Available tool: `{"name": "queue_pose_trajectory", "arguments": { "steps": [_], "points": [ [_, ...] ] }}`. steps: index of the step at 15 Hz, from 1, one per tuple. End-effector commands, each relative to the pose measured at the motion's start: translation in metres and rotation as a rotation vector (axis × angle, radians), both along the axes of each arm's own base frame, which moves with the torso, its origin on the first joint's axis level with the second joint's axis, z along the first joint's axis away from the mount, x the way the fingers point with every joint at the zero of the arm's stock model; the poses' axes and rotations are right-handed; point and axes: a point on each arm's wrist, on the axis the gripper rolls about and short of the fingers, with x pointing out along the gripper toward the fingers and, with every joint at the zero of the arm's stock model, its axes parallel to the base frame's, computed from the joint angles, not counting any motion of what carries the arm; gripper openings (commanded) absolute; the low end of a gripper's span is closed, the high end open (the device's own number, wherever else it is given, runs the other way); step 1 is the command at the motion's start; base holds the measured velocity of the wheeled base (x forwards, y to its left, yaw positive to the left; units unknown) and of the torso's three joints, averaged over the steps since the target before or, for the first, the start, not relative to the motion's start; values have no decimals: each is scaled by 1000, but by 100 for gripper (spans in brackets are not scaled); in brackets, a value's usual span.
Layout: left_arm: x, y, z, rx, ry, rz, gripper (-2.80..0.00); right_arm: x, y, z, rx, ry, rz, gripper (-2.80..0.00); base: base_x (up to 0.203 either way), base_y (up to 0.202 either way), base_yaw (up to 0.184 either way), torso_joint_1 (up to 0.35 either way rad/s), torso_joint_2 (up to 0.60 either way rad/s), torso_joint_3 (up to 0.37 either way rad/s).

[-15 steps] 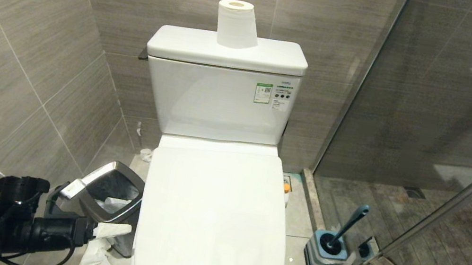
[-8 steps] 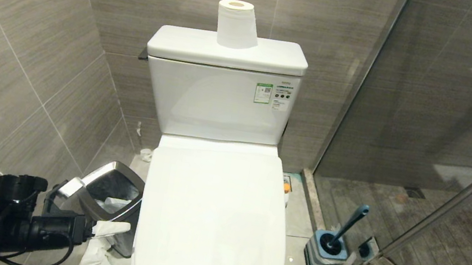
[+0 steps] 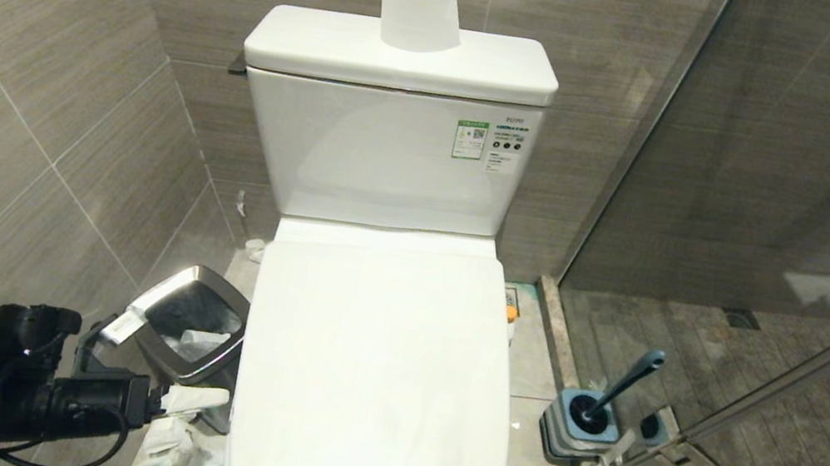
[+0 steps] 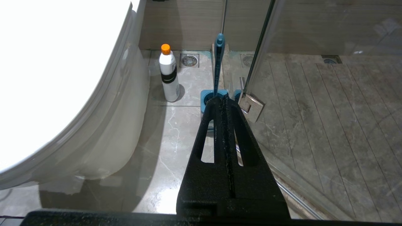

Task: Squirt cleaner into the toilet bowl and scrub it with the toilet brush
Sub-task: Use the left hand to lift the toilet lid slightly

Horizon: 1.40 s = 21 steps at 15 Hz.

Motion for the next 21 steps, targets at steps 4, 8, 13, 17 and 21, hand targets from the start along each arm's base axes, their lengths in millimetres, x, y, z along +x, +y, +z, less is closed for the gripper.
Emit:
{"name": "queue_pose_trajectory", "arguments": {
  "steps": [4,8,13,17,21],
  "points": [
    [-11,0,6,-61,24,-22,0,0,0,0,-1,1,0,-280,0,0,0,1,1,-9],
    [-12,-6,7,-83,8,-71,0,0,0,0,-1,1,0,-280,0,0,0,0,0,0],
    [-8,-20,4,-52,-3,-109,0,0,0,0,-1,1,0,-280,0,0,0,0,0,0],
    [-6,-32,0,-34,-7,-141,0,0,0,0,-1,1,0,-280,0,0,0,0,0,0],
    [-6,-36,-3,-28,2,-149,0,0,0,0,1,1,0,-280,0,0,0,0,0,0]
  ]
}}
